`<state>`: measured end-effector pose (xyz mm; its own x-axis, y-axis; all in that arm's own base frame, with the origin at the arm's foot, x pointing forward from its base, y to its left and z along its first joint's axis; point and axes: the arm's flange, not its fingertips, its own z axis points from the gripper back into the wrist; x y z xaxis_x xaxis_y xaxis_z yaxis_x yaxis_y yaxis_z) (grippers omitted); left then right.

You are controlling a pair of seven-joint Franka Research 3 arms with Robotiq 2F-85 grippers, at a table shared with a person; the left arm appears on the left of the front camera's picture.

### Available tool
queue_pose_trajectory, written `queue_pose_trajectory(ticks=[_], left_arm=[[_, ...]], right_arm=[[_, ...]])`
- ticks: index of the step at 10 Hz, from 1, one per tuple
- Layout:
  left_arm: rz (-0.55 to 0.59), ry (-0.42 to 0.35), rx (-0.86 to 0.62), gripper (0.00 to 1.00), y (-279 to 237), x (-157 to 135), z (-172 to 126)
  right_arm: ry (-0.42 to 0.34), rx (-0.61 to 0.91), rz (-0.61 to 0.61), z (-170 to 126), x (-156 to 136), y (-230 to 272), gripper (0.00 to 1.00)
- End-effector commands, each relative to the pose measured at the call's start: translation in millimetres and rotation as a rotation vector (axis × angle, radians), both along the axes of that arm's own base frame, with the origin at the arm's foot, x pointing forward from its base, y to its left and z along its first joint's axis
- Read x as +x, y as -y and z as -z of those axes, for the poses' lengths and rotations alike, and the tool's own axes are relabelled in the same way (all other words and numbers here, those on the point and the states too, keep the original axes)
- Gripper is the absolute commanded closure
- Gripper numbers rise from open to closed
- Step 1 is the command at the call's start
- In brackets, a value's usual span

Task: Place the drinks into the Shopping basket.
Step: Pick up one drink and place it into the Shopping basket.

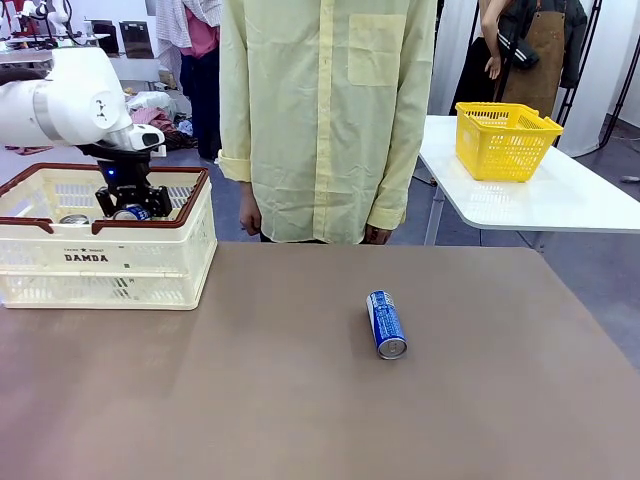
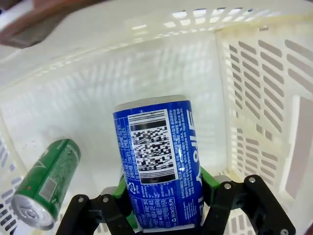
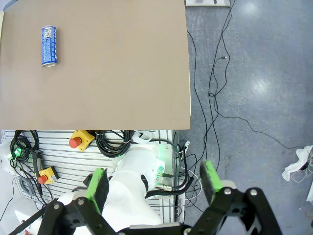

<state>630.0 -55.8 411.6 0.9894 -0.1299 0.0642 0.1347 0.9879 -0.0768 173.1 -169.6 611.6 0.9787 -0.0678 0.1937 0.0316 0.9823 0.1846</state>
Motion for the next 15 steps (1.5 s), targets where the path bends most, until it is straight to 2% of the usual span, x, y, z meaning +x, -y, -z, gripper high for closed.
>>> queue_pose_trajectory(ticks=[1, 10, 11, 12, 15], left_arm=[[-0.018, -0.035, -0.023, 1.00, -2, 6, 5], [0.006, -0.015, -0.016, 1.00, 4, -2, 8], [0.014, -0.016, -0.013, 0.47, 5, -3, 8], [0.016, -0.019, -0.013, 0.00, 5, -4, 8], [0.019, -0.012, -0.015, 0.00, 5, -6, 6]], right_arm=[[0.004, -0.004, -0.003, -1, 1, -2, 0.00], [0.004, -0.004, -0.003, -1, 1, -2, 0.00], [0.004, -0.004, -0.003, -1, 1, -2, 0.00], [0.004, -0.004, -0.003, -1, 1, -2, 0.00], [0.004, -0.004, -0.003, -1, 1, -2, 0.00]])
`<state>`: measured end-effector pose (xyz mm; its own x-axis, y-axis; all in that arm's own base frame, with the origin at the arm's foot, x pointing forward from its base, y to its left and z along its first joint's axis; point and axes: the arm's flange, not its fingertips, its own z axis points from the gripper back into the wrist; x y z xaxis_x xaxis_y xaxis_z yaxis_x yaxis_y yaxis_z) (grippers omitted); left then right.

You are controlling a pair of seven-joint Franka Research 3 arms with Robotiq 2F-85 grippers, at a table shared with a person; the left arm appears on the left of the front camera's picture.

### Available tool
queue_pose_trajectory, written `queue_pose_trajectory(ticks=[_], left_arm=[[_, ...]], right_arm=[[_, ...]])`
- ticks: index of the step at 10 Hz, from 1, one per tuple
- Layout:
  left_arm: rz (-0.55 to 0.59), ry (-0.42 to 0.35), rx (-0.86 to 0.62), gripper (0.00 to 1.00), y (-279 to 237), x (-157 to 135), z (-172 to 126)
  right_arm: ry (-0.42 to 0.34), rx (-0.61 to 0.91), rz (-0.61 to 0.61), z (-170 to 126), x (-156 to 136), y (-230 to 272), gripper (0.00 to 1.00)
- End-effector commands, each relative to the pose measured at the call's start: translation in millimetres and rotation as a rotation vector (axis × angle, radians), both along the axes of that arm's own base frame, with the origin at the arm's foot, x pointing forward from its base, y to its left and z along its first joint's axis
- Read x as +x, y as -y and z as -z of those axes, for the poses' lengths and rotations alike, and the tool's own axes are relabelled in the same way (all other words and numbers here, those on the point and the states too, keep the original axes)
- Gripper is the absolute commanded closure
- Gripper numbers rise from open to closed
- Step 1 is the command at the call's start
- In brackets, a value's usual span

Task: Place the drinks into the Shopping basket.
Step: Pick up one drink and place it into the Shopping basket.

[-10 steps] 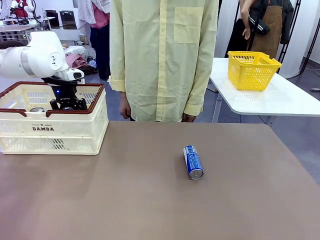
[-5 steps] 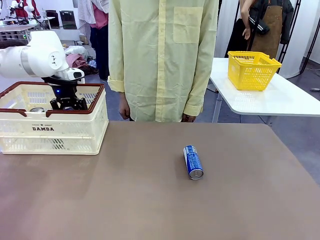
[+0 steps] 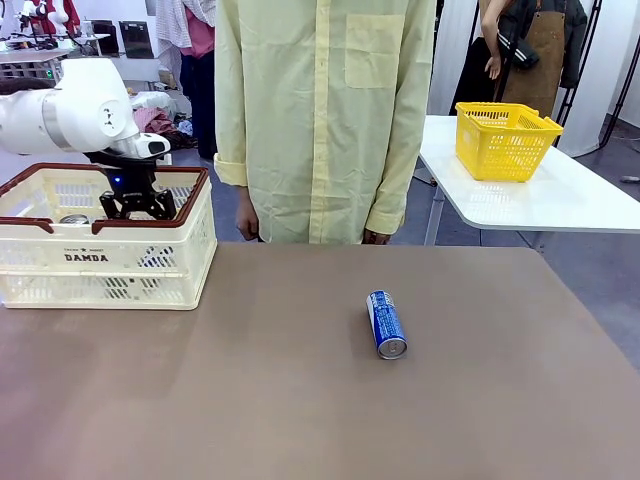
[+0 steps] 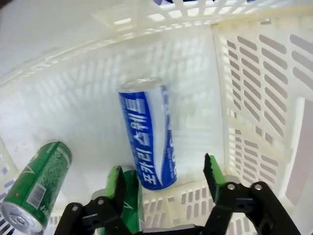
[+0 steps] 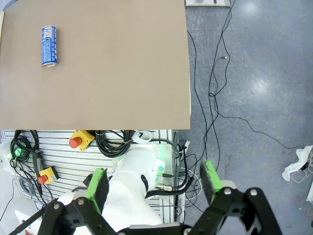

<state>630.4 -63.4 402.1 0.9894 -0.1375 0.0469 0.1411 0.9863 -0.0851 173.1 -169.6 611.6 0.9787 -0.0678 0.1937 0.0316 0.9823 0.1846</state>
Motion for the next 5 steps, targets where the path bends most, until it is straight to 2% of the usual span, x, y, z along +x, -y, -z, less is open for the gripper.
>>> queue_pose_trajectory(ticks=[1, 5], left_arm=[[0.008, 0.009, -0.013, 0.00, -3.3, -7.2, -5.1], [0.012, 0.016, -0.026, 0.00, -6.2, -10.7, -10.4]], right_arm=[[0.004, -0.004, -0.003, -0.7, 0.5, -1.9, 0.00], [0.004, -0.004, -0.003, -0.7, 0.5, -1.9, 0.00]])
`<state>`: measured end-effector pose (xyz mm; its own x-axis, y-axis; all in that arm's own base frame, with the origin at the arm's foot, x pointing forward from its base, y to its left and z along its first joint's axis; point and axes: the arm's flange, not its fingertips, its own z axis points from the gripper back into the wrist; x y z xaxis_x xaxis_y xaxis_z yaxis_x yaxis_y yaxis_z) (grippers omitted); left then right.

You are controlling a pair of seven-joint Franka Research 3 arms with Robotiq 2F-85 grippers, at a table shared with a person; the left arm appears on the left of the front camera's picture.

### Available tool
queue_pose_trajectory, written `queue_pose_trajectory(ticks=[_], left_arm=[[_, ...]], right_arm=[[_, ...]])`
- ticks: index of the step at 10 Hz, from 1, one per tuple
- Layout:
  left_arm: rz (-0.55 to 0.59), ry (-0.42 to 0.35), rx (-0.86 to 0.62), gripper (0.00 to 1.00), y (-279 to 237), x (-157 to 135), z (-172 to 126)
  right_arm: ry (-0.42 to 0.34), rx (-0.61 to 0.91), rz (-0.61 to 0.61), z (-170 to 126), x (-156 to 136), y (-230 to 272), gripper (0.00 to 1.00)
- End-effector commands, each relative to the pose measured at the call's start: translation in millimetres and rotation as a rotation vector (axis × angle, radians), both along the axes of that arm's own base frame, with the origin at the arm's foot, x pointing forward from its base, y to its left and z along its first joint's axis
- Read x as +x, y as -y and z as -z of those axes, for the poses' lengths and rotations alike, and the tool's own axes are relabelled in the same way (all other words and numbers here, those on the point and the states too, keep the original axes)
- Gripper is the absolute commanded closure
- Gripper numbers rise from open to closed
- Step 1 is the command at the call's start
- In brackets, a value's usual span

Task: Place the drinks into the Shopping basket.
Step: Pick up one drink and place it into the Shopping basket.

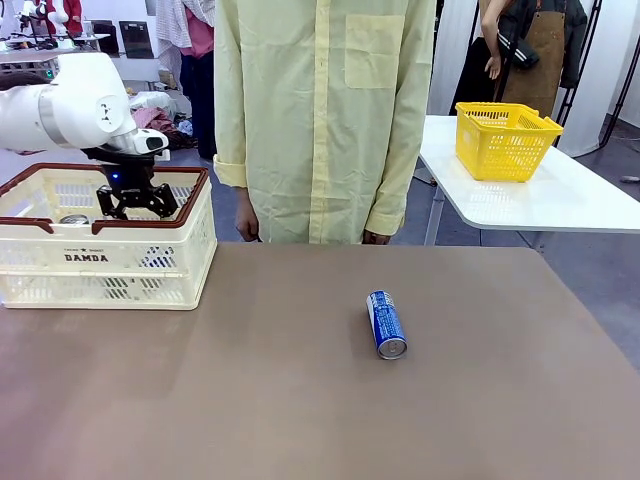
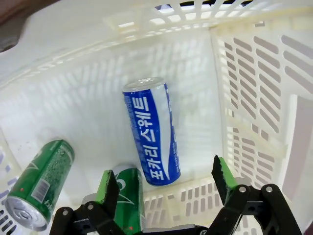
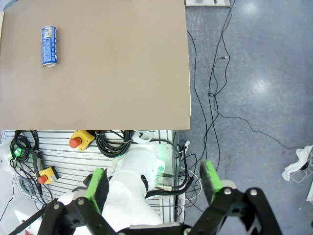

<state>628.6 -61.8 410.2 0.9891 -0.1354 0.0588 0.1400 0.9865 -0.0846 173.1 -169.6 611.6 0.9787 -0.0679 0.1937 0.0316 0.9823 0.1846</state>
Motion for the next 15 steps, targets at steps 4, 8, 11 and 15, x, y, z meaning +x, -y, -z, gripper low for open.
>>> queue_pose_trajectory(ticks=[4, 8, 11, 15], left_arm=[[0.096, 0.058, -0.141, 0.00, -17, -49, -85], [0.132, 0.022, -0.220, 0.00, -62, -128, -208], [0.232, -0.111, -0.486, 0.00, -157, -196, -255], [0.283, 0.232, -1.080, 0.00, -283, -286, -144]], right_arm=[[0.004, -0.004, -0.003, -1, 1, -2, 0.00], [0.004, -0.004, -0.003, -1, 1, -2, 0.00], [0.004, -0.004, -0.003, -1, 1, -2, 0.00], [0.004, -0.004, -0.003, -1, 1, -2, 0.00]])
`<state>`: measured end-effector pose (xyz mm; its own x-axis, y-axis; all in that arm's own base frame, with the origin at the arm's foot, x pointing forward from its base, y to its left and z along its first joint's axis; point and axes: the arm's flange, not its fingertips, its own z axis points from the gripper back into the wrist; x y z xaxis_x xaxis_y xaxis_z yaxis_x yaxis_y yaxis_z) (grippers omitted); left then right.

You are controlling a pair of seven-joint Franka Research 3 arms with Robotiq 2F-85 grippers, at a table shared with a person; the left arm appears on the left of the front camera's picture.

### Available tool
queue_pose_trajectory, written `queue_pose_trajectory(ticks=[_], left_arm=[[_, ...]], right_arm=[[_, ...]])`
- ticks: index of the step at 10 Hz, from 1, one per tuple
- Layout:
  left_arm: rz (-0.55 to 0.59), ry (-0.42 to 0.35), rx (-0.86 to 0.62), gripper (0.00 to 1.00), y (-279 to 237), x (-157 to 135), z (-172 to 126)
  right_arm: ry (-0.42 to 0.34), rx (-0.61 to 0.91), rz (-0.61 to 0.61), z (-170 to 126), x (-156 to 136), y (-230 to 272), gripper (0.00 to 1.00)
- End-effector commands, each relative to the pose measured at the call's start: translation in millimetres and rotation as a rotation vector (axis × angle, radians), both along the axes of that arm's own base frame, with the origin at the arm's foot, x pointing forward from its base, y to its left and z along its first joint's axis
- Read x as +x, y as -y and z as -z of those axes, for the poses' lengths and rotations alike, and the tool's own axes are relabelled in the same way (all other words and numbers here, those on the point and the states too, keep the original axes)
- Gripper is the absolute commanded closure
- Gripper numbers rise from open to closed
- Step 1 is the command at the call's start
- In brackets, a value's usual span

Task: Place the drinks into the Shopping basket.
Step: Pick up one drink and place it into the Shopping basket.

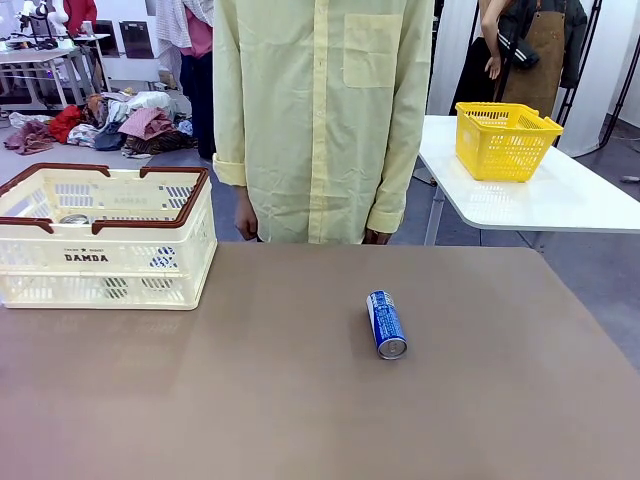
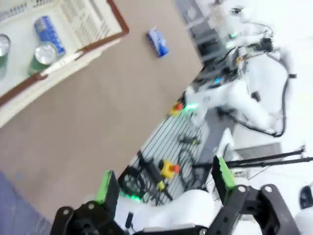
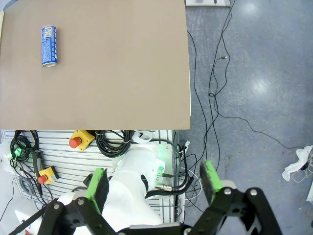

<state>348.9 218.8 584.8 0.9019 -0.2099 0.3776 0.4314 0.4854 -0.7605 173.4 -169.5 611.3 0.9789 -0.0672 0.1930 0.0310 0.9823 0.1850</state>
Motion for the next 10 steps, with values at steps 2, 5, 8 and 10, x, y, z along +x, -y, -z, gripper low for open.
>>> queue_pose_trajectory(ticks=[2, 5, 8, 10], left_arm=[[-0.126, 0.160, -0.473, 0.00, -7, -27, 92], [-0.134, 0.082, -0.302, 0.00, -26, -33, 75], [-0.134, 0.082, -0.302, 0.00, -26, -33, 75], [-0.134, 0.082, -0.302, 0.00, -26, -33, 75]], right_arm=[[0.005, -0.004, -0.002, -1, 0, -2, 0.00], [0.005, -0.004, -0.002, -1, 0, -2, 0.00], [0.005, -0.004, -0.002, -1, 0, -2, 0.00], [0.005, -0.004, -0.002, -1, 0, -2, 0.00]])
